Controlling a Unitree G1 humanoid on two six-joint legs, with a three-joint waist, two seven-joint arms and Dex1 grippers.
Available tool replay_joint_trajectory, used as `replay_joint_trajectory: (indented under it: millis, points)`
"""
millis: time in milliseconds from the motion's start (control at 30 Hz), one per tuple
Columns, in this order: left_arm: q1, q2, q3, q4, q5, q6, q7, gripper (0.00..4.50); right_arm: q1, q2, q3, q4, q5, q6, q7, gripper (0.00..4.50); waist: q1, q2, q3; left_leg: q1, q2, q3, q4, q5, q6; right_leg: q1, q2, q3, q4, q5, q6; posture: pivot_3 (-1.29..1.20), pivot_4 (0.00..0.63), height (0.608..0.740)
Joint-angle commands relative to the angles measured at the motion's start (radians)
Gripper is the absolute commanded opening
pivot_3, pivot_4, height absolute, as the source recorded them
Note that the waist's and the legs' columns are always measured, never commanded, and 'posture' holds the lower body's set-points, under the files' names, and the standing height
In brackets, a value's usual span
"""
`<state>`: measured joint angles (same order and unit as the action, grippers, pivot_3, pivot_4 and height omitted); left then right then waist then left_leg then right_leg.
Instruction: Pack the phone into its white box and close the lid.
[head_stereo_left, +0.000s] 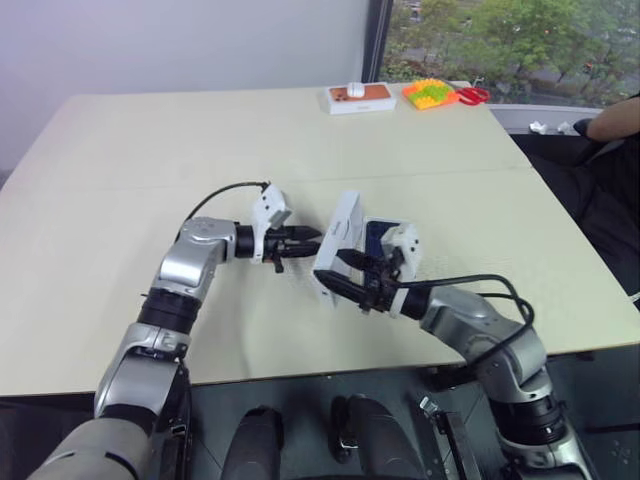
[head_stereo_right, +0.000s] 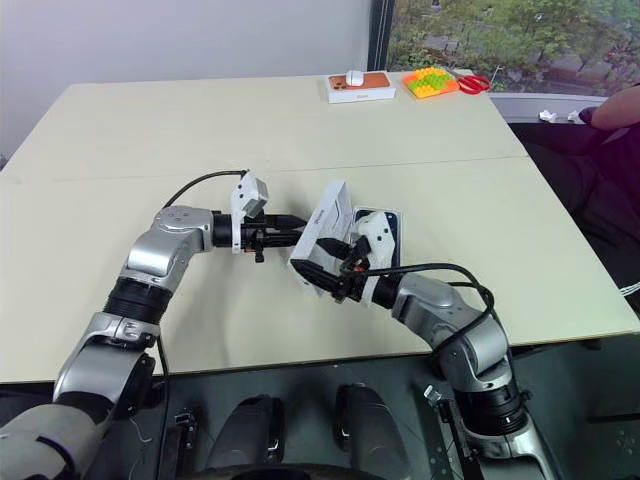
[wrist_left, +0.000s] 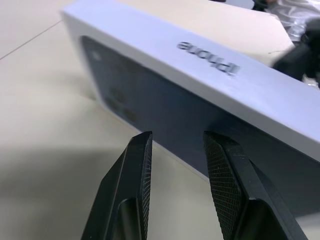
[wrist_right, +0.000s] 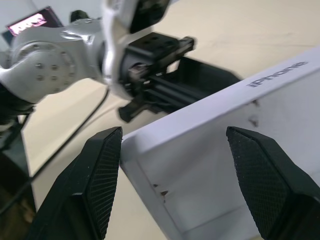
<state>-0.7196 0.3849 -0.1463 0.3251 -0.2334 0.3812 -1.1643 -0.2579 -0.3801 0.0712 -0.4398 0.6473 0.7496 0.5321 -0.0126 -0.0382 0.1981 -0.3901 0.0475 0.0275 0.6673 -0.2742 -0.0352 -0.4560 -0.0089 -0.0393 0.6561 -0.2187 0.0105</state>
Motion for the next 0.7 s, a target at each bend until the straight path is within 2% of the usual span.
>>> replay_joint_trajectory:
  millis: [33, 200, 500, 700]
  points:
    - [0.014, -0.014, -0.018, -0.067, -0.027, 0.021, -0.008, 1.69, -0.005, -0.044, -0.07, -0.078, 0.031, 0.023, -0.012, 3.46, 0.001, 0.0, 0.0, 0.0, 0.0, 0.0, 0.0, 0.0, 0.0, 0.0, 0.0, 0.0, 0.0, 0.0, 0.0, 0.0, 0.15, 0.74]
    - [0.019, -0.022, -0.031, -0.071, -0.028, 0.031, -0.003, 1.69, 0.006, -0.119, -0.116, -0.125, 0.053, 0.078, -0.018, 3.46, -0.001, 0.0, 0.0, 0.0, 0.0, 0.0, 0.0, 0.0, 0.0, 0.0, 0.0, 0.0, 0.0, 0.0, 0.0, 0.0, 0.15, 0.74]
    - [0.013, -0.055, -0.043, -0.065, -0.032, 0.035, 0.01, 1.69, 0.011, -0.19, -0.168, -0.172, 0.054, 0.076, -0.021, 3.46, 0.001, 0.0, 0.0, 0.0, 0.0, 0.0, 0.0, 0.0, 0.0, 0.001, 0.0, 0.0, 0.0, 0.0, 0.0, 0.0, 0.15, 0.74]
    - [-0.04, -0.124, -0.052, 0.016, -0.011, 0.01, 0.046, 1.69, 0.008, -0.219, -0.214, -0.167, 0.058, 0.072, -0.02, 3.46, 0.002, 0.0, 0.0, 0.0, 0.0, 0.0, 0.0, 0.0, 0.0, 0.001, 0.0, 0.0, 0.0, 0.0, 0.0, 0.0, 0.15, 0.74]
